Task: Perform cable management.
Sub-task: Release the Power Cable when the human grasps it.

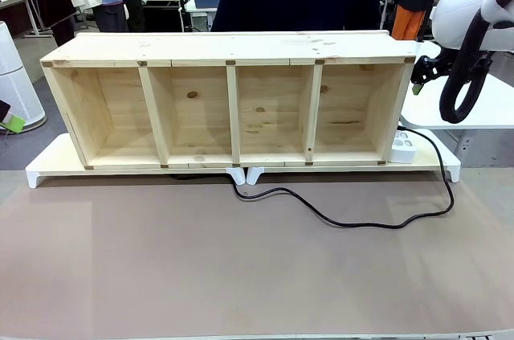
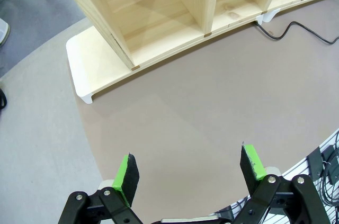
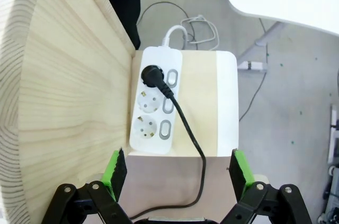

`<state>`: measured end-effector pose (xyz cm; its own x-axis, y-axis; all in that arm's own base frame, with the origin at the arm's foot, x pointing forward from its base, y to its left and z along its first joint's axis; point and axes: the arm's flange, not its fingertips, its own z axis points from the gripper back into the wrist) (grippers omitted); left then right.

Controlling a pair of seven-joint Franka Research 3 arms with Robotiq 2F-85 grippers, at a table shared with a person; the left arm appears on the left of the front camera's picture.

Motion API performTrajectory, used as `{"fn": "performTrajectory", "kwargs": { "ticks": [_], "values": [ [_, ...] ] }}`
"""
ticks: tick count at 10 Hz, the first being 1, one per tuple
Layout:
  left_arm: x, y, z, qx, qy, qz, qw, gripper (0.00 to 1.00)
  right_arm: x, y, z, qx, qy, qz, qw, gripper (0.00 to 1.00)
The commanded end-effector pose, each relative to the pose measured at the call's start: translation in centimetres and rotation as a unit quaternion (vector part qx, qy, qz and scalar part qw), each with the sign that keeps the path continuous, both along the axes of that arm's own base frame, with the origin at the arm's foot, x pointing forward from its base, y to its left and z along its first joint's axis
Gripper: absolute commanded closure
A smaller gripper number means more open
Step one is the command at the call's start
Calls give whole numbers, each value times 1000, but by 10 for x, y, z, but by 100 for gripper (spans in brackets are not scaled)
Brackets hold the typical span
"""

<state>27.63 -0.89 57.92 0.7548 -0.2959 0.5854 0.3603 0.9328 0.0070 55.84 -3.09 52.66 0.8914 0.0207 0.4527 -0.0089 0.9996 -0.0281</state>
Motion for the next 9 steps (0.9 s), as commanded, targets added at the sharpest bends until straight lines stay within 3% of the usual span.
{"fn": "performTrajectory", "kwargs": {
  "ticks": [1, 9],
  "values": [
    [-2, 0, -1, -4, 5, 3, 1000, 0, -1, -1, -1, 0, 2, -1, 1000, 0],
    [-2, 0, -1, -4, 5, 3, 1000, 0, -1, -1, -1, 0, 2, -1, 1000, 0]
  ]
}}
